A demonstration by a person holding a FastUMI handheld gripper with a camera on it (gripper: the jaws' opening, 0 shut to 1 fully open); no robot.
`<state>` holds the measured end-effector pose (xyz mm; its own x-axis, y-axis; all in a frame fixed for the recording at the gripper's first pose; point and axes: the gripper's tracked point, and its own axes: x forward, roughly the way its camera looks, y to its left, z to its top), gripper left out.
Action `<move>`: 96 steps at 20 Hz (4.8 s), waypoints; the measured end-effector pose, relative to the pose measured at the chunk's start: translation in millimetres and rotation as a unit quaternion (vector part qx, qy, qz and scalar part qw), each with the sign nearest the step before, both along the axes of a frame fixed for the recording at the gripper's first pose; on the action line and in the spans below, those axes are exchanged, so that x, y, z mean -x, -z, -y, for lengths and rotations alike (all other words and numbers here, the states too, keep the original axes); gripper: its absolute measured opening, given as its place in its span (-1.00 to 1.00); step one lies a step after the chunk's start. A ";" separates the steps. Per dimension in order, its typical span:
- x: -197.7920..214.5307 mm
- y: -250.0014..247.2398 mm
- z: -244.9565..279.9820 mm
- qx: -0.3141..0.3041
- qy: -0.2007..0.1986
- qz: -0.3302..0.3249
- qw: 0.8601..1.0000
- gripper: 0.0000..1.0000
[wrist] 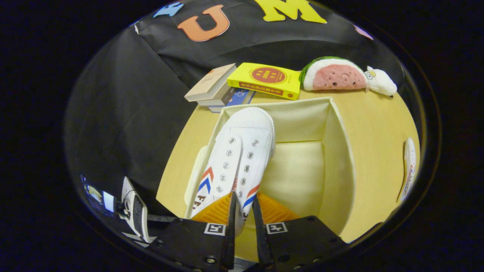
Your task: Open the storage box then place both shoes into the box .Put the left shoe in first, then the right shoe, with the right side of both shoes facing outward in a uniform manner.
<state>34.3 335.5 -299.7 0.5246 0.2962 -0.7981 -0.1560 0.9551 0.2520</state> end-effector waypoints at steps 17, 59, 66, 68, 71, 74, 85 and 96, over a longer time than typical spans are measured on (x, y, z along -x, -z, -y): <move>21.6 -152.9 166.0 0.050 -0.038 0.264 0.962 0.81; 14.4 66.7 516.3 -0.019 0.136 -0.069 0.988 -0.99; 28.6 2.0 436.3 -0.029 0.129 -0.034 0.991 -1.00; 30.9 -24.2 397.5 -0.035 0.131 -0.023 0.991 -1.00; 29.3 -63.3 330.6 -0.032 0.127 0.007 0.991 -1.00; 22.4 -97.5 255.1 -0.047 0.128 0.028 0.990 -1.00; 9.1 -72.8 81.9 -0.013 0.119 0.048 0.992 -1.00; 11.6 -21.3 72.0 0.042 0.122 0.044 0.991 -0.81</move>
